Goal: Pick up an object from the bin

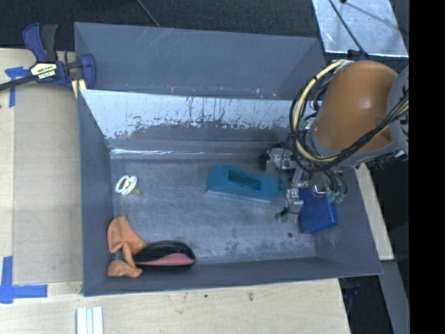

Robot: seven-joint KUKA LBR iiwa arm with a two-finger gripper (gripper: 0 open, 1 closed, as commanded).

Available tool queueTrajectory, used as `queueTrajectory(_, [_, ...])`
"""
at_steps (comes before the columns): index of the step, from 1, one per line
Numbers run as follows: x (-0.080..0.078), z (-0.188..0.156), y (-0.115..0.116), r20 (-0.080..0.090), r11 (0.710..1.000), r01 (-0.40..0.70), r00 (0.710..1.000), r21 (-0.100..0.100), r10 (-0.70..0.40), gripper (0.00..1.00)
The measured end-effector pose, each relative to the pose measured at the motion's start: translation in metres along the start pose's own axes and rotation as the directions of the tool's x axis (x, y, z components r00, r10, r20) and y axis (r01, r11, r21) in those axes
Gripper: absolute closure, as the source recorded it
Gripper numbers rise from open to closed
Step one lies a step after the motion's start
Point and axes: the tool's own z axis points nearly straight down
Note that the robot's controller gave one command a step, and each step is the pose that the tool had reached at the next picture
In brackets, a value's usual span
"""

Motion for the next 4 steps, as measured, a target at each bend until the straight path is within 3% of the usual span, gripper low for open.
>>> queueTrajectory(1, [-0.002, -0.004, 0.000, 0.008, 1.000, 0.001, 1.000, 0.001, -0.001, 0.00])
queueTrajectory(2, [-0.019, 0.040, 0.004, 0.012, 1.000, 0.026, 1.000, 0.001, -0.026, 0.00])
queueTrajectory(3, [-0.024, 0.062, 0.017, 0.005, 1.000, 0.022, 1.000, 0.001, -0.022, 0.00])
queueTrajectory(4, [-0.053, 0.073, 0.034, 0.013, 1.000, -0.008, 1.000, 0.000, 0.008, 0.00])
